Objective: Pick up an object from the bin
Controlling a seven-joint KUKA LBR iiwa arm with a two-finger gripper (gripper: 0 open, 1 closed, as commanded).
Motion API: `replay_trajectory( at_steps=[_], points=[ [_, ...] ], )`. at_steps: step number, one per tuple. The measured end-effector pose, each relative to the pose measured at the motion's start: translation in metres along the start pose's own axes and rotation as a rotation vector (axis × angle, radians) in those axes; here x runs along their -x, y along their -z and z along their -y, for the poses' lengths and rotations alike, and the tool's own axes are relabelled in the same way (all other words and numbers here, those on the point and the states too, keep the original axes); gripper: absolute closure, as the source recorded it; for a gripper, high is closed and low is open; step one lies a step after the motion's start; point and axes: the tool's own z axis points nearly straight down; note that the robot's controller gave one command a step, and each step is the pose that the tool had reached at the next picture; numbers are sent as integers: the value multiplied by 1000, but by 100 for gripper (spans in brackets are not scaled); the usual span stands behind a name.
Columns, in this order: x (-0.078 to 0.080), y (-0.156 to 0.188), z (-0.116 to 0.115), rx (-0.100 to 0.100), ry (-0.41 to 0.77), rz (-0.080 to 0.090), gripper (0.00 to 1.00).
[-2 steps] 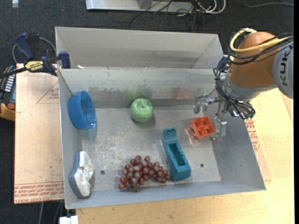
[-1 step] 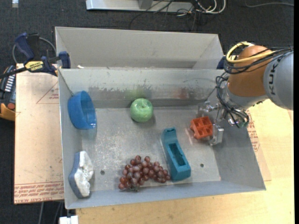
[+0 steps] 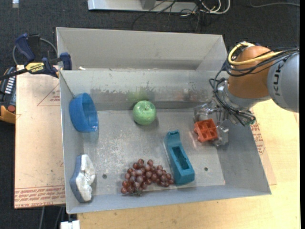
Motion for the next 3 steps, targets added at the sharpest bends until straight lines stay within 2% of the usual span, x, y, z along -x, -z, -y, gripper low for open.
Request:
replay_trajectory(
  at_steps=[1, 2, 3],
  points=[
    [-9, 1, 8, 4, -313, -20, 100],
    [-9, 1, 8, 4, -313, -20, 100],
    [-9, 29, 7, 8, -312, -24, 100]
  ],
)
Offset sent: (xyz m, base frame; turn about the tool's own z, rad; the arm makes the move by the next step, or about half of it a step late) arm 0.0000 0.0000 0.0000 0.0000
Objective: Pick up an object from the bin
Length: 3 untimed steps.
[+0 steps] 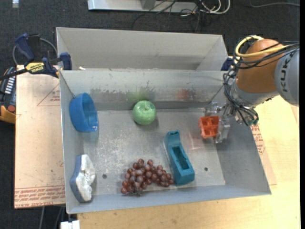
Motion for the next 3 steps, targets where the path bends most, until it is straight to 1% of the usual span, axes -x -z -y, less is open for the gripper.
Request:
replay_trajectory(
  at_steps=[1, 2, 3],
  points=[
    [2, 32, 1, -3, 0, 7, 100],
    [2, 45, 0, -3, 0, 6, 100],
    [1, 71, -1, -1, 0, 3, 100]
  ],
)
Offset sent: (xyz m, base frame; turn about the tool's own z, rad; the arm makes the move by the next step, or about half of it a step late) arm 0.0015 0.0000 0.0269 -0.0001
